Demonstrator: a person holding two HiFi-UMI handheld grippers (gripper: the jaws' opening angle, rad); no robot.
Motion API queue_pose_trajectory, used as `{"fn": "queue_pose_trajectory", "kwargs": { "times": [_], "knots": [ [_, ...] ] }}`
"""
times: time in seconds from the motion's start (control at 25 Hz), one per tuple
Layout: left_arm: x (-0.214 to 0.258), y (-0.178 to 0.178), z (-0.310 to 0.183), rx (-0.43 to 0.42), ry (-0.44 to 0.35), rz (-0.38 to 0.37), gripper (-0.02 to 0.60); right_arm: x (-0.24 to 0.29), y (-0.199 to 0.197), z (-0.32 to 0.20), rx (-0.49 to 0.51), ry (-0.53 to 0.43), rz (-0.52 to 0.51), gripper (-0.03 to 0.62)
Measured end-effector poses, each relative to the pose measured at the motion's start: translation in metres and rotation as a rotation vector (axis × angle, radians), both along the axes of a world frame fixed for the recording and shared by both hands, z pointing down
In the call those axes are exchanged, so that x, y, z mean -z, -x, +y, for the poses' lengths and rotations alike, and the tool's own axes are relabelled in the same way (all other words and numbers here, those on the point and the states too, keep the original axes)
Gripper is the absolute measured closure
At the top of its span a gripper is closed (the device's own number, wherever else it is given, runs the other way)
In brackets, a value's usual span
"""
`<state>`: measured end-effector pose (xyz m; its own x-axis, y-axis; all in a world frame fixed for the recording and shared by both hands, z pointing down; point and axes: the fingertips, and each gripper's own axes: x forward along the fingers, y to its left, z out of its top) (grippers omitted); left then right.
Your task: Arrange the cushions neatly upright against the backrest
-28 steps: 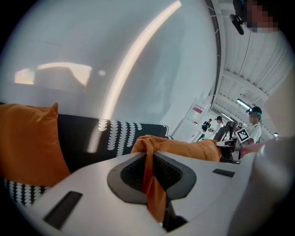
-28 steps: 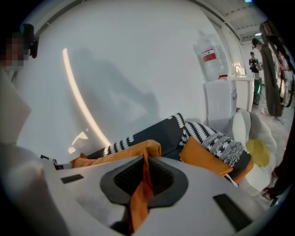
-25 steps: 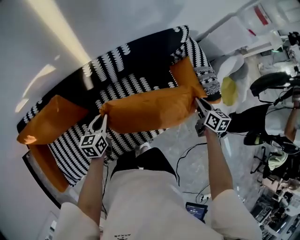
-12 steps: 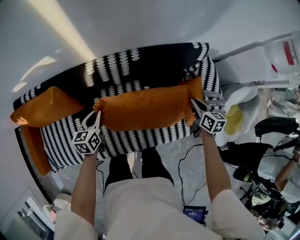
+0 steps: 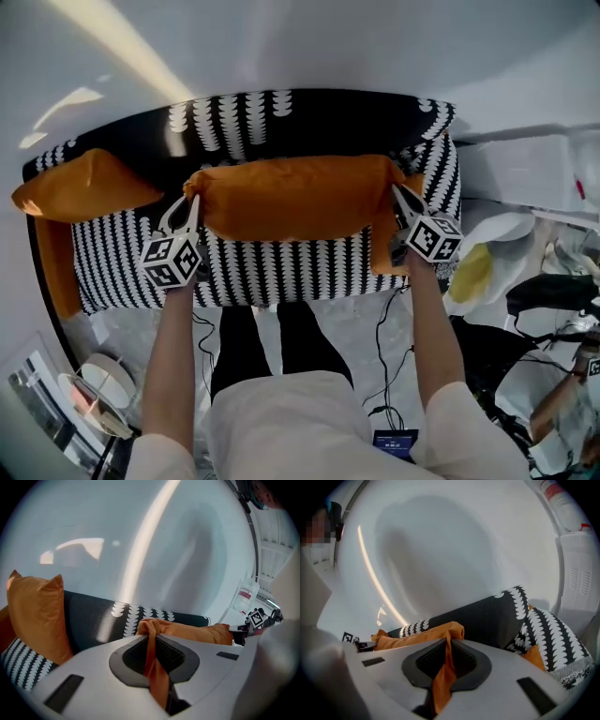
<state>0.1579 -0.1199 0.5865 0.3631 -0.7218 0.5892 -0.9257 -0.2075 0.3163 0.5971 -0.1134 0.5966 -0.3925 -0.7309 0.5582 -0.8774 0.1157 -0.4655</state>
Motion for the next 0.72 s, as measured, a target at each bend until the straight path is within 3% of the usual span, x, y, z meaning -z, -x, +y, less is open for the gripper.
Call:
{"fn": "queue_pose_trajectory", "kwargs": {
  "times": [0.32, 0.72],
  "knots": [
    [0.002, 0.008, -0.030, 0.099, -0.059, 0.002, 0.535, 0.001, 0.006, -0.042, 0.058, -0.044, -0.017, 0.554],
    [-0.025, 0.018, -0.066, 0.062, -0.041, -0.034, 0.534, -0.019, 0.014, -0.078, 0.033, -0.053, -0.023, 0.553]
  ]
}}
